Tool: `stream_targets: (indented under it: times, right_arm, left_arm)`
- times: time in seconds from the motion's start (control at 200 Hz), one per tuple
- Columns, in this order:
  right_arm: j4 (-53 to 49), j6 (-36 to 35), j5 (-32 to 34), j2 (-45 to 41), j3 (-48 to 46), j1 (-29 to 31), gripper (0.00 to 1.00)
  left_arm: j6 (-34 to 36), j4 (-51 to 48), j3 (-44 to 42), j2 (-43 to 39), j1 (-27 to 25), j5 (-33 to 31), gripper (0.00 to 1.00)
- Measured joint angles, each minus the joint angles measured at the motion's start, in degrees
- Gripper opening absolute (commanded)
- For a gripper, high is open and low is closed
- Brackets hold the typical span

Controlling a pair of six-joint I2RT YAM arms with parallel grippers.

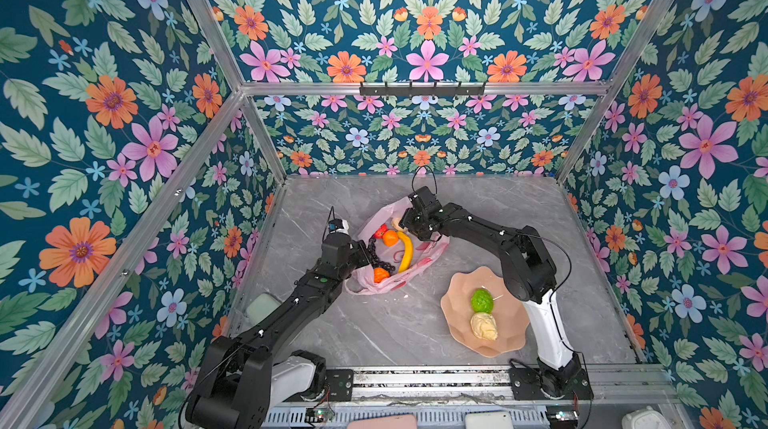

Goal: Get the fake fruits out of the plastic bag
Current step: 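Move the open right gripper back into the bag toward the fruits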

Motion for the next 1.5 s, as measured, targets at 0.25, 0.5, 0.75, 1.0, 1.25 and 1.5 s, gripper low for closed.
stream_targets:
  times: [0.25, 0.5, 0.75, 1.0, 1.25, 1.5]
  right_arm:
    - [-2.1, 0.5, 0.3, 4.9, 6.6, -0.2, 0.67]
    - [-2.7, 1.0, 0.7, 6.6, 9.9, -0.3, 0.73]
    - [-6.2, 0.8, 1.0, 10.7, 18.1, -0.4, 0.73]
    - [-9.1, 0.8, 1.1, 12.9, 20.2, -0.6, 0.74]
    - [-10.6, -0.2, 1.1, 14.7, 22.3, -0.6, 0.80]
    - [-12.5, -1.4, 1.7, 16.6, 24.9, -0.6, 0.76]
  left_arm:
    - [-0.2, -0.8, -0.3, -0.4, -0.1, -0.1, 0.00]
    - [-0.2, -0.8, -0.8, -0.4, -0.1, -0.2, 0.00]
    - [-0.1, -0.8, -1.0, -0.4, -0.1, -0.2, 0.00]
    - [0.0, -0.8, -1.3, -0.4, -0.1, -0.5, 0.00]
    - [0.1, -0.8, -1.3, -0.2, -0.1, -0.5, 0.00]
    - [0.0, -0.8, -1.3, -0.2, -0.1, -0.5, 0.00]
